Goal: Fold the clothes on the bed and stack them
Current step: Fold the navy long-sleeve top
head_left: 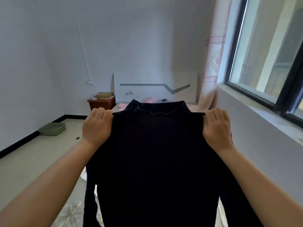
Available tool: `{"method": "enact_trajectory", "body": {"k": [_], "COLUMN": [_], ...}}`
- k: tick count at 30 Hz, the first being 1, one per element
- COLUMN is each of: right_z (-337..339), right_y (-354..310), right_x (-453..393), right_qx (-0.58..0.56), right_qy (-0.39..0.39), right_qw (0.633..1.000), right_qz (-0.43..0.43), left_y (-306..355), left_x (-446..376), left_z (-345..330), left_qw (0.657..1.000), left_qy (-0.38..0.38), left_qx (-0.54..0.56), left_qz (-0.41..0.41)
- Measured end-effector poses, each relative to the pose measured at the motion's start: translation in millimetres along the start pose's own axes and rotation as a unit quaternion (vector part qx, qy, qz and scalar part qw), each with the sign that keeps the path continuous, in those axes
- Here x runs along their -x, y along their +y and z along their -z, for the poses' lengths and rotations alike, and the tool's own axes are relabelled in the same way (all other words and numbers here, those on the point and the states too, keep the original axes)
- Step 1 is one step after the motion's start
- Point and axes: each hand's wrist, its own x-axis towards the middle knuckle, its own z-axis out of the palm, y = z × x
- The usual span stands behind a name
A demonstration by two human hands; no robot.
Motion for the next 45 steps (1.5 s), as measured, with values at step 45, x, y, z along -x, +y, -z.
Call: {"method": "enact_trajectory", "body": {"k": [45], "right_z": [-543], "right_y": [165], "right_x": [403], "right_qx": [0.124], "right_qy": [-0.578], "right_qw": [0.8], "right_qz": [-0.098], "left_y": [-3], "left_x": [357], "left_z": [-604], "left_qw": [0.848], "left_qy": [-0.505], "left_qx": [0.104], "left_qz": [0.125]}}
